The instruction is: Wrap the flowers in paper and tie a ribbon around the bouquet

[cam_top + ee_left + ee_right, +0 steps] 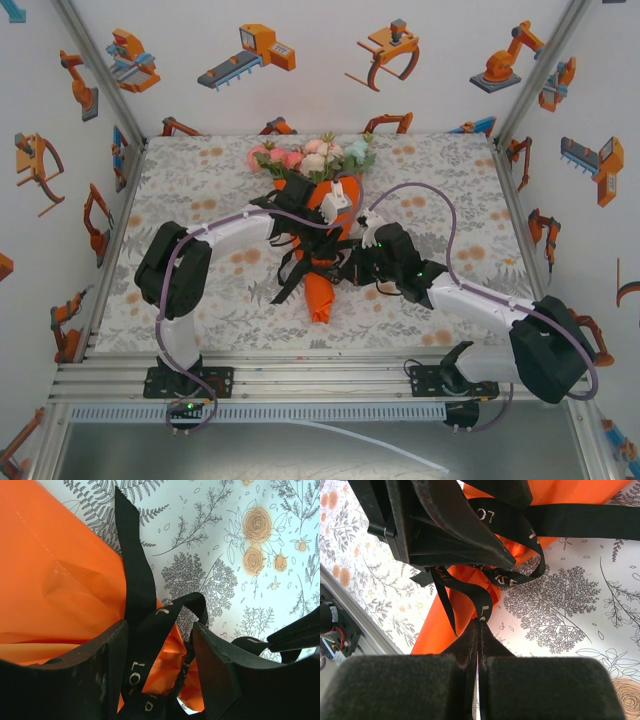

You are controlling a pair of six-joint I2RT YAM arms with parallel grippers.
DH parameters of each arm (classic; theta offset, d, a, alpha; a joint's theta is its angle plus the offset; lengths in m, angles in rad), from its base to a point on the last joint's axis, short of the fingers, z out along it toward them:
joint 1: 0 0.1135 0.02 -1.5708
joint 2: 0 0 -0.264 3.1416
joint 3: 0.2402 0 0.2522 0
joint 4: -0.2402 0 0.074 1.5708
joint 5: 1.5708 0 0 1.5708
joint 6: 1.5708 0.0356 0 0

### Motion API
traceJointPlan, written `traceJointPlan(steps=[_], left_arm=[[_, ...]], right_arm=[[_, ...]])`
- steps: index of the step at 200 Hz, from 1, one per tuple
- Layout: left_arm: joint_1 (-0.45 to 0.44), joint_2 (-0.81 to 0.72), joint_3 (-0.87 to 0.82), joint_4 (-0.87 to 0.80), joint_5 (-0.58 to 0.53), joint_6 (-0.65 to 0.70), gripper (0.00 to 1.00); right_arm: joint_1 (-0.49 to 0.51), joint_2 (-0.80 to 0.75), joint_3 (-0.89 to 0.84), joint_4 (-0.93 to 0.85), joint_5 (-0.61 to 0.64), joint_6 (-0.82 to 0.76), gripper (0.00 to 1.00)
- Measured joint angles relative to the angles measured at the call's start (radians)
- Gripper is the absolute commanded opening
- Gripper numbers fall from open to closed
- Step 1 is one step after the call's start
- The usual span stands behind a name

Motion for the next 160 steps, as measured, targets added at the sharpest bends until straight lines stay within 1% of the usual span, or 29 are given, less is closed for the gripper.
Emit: traceJointPlan(steps=[14,28,32,38,43,50,56,93,127,160], left_arm=[[0.0,0.0,-0.005,0.002,-0.011,0.008,0.42],[0.0,0.0,-0.011,0.002,-0.019,0.014,0.33],[0.0,0.0,-0.013,0.002,-0.021,0.018,0.27],[0.0,0.0,-0.014,0.001,-0.023,0.022,0.21],[0.0,0.0,-0.014,0.0,-0.025,0.019,0.14],[0.0,0.0,-0.014,-0.002,-0.026,0.021,0.08],[0.0,0.0,-0.014,-0.002,-0.025,0.019,0.0],[0.002,-0.001,-0.014,0.002,-0.018,-0.016,0.0],[0.009,-0.023,-0.014,0.015,0.001,-0.112,0.0],[0.014,-0.093,-0.038,0.064,0.013,-0.194,0.0]], right_arm=[[0.0,0.0,0.0,0.0,0.0,0.0,0.0],[0.0,0.0,0.0,0.0,0.0,0.0,0.0],[0.0,0.0,0.0,0.0,0.0,0.0,0.0],[0.0,0.0,0.0,0.0,0.0,0.0,0.0],[0.0,0.0,0.0,0.0,0.0,0.0,0.0],[0.0,0.0,0.0,0.0,0.0,0.0,0.0],[0.0,0.0,0.0,0.0,0.0,0.0,0.0],[0.0,-0.002,0.0,-0.002,0.005,-0.01,0.0],[0.0,-0.008,0.0,-0.006,0.035,-0.067,0.0],[0.0,0.011,0.013,-0.001,0.071,-0.135,0.0]])
